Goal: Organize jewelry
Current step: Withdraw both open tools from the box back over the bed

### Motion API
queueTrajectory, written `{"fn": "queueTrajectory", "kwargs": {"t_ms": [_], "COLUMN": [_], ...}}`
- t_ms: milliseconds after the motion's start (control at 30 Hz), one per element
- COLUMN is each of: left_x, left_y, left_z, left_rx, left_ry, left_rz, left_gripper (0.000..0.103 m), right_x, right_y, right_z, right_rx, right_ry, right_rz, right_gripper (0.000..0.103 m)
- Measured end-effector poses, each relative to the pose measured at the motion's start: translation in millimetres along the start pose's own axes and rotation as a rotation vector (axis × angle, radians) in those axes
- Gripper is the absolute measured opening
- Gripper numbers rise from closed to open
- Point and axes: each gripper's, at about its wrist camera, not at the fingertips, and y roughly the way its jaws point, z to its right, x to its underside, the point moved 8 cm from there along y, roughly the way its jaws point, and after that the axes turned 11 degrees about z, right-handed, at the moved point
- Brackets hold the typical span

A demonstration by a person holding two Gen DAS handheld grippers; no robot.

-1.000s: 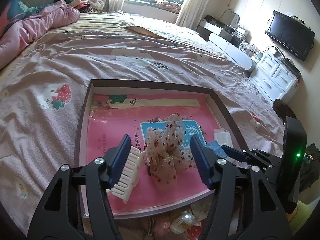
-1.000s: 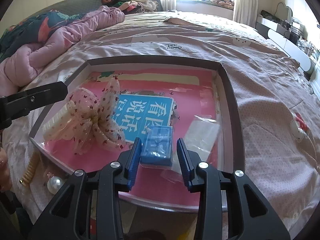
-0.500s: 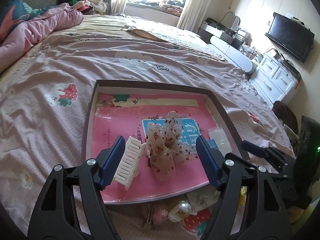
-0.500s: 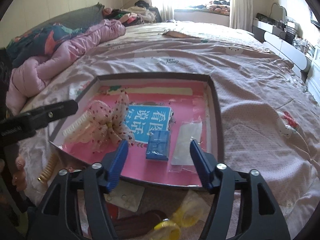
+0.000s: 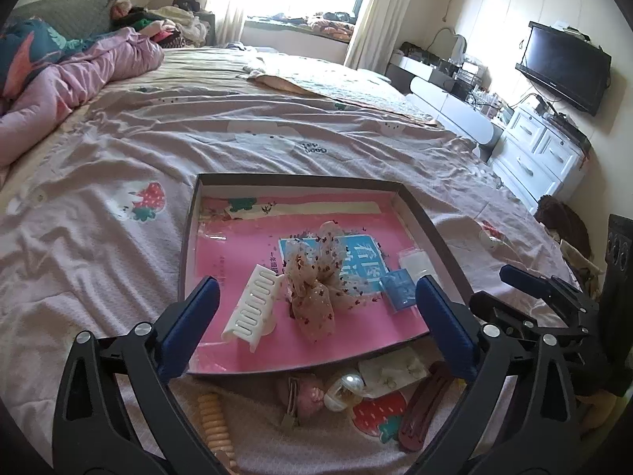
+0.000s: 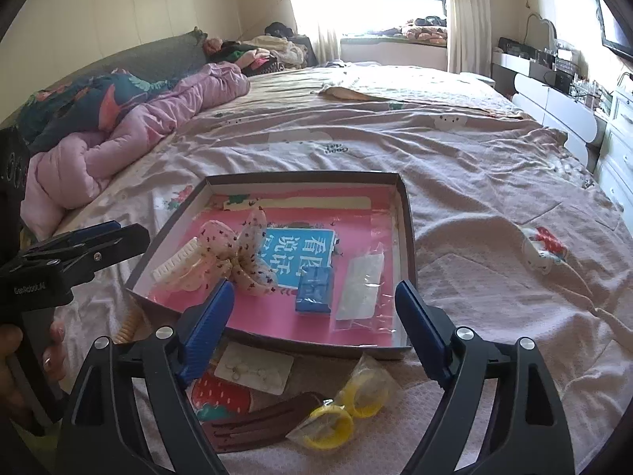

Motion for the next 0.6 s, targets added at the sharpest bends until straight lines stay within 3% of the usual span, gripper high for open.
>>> {"fn": "queueTrajectory", "kwargs": {"t_ms": [600], "left_x": [0.1], "left_y": [-37.8], "left_z": [1.9], "left_rx": [-0.018], "left_ry": [0.012], "left_rz": [0.049], "left_gripper": [0.091], "right_x": [-9.0], "right_y": [-44.9], "right_z": [0.9], "right_rx": [0.005], "right_ry": [-0.016], "right_rz": [0.054], "right_gripper": [0.085]}}
